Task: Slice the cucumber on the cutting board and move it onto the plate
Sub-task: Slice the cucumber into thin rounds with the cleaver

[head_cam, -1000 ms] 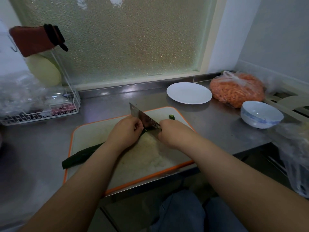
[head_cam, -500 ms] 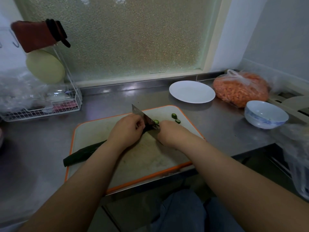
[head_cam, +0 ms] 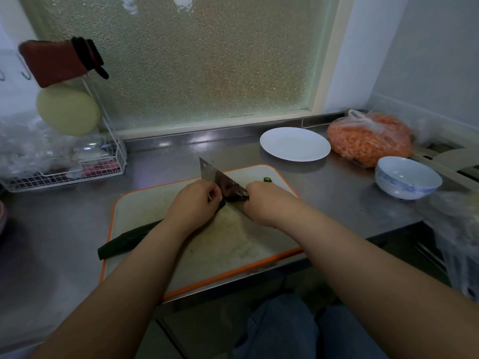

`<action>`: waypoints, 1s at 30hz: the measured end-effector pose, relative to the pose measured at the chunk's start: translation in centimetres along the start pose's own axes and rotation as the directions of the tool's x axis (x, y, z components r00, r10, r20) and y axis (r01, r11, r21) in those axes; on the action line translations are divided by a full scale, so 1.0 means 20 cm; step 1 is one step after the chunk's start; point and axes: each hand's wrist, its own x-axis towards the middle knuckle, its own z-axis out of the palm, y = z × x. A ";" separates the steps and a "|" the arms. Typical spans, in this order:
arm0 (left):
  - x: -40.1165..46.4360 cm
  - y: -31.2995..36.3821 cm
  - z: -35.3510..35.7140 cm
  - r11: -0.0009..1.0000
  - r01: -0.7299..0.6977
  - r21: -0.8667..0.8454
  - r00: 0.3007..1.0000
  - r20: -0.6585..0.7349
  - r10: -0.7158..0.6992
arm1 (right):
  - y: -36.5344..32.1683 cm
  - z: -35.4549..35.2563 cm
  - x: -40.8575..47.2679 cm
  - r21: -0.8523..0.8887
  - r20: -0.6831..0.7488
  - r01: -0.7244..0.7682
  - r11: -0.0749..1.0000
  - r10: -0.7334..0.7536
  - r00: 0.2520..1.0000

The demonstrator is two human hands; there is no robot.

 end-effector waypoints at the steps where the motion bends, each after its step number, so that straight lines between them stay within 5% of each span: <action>1: 0.00 0.00 0.00 1.000 -0.004 0.000 1.000 0.001 0.004 | 0.00 0.00 0.00 0.002 -0.003 -0.002 1.000 0.002 1.000; 22: 0.00 -0.01 -0.02 0.997 0.017 0.069 1.000 -0.010 -0.017 | 0.01 0.05 0.06 0.038 0.111 -0.035 0.999 0.031 0.993; 30: -0.02 -0.01 -0.02 1.000 0.018 0.001 1.000 0.022 -0.018 | 0.03 0.05 0.02 0.060 0.023 -0.032 0.998 0.030 0.999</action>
